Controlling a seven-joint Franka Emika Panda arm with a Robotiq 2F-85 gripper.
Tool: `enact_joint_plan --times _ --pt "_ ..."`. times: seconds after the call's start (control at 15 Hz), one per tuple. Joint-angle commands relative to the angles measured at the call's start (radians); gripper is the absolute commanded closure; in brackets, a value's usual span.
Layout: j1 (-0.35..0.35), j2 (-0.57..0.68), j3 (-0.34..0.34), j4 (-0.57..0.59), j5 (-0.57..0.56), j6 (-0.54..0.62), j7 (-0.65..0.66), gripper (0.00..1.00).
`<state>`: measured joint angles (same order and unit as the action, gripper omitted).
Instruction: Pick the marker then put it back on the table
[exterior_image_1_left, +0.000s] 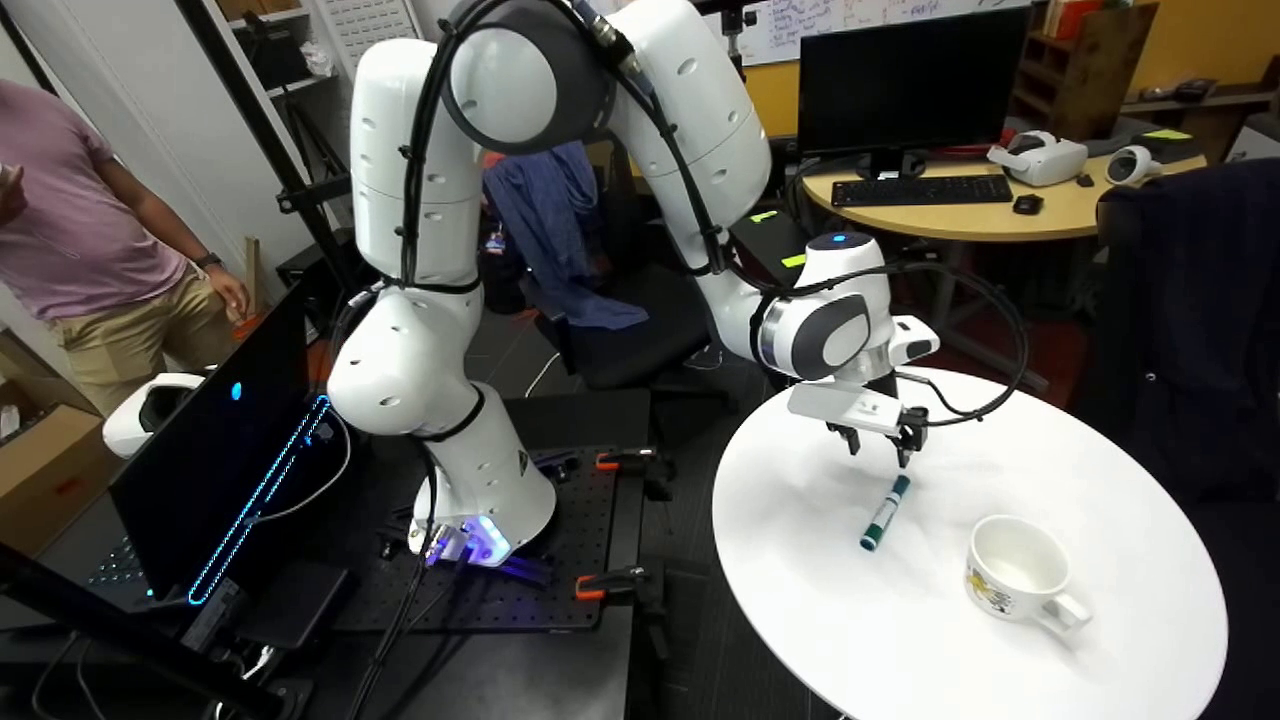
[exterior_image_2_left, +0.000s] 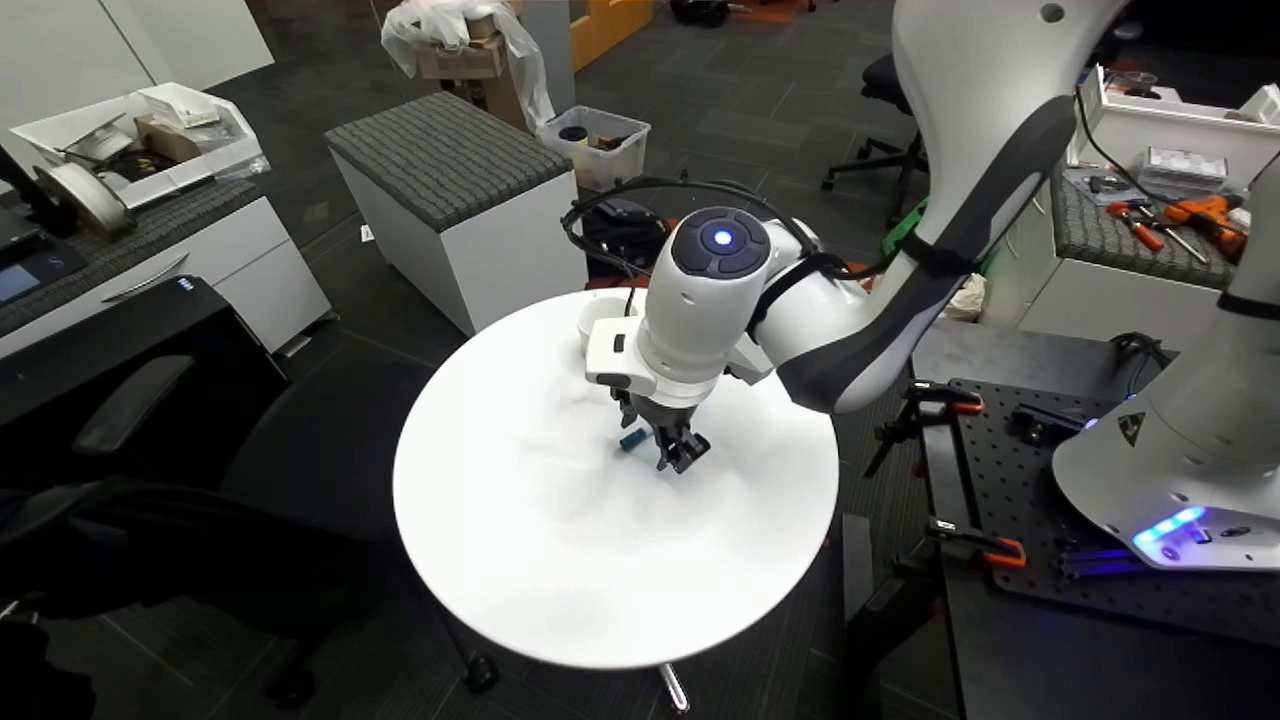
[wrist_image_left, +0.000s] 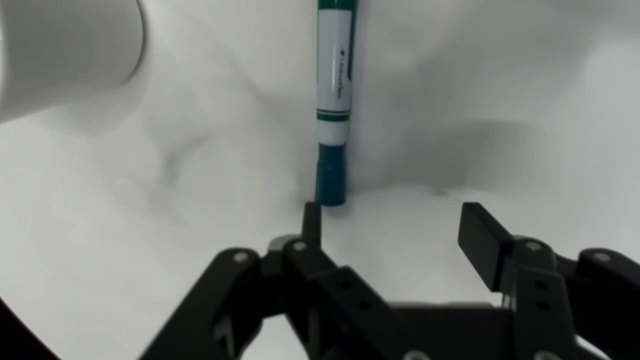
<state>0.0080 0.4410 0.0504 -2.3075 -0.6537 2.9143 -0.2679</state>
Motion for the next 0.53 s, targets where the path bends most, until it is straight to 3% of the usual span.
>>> enact_joint_plan --times 0.0,0.27,0.47 --pt "0.034 -0.049 -0.023 -0.005 0.082 -0.075 0.021 0.01" --pt "0.096 -0.086 -0.087 0.019 0.042 -0.171 0.236 0.00" --pt "0.137 -0.115 -0.120 0.032 0.084 -0.269 0.338 0.00"
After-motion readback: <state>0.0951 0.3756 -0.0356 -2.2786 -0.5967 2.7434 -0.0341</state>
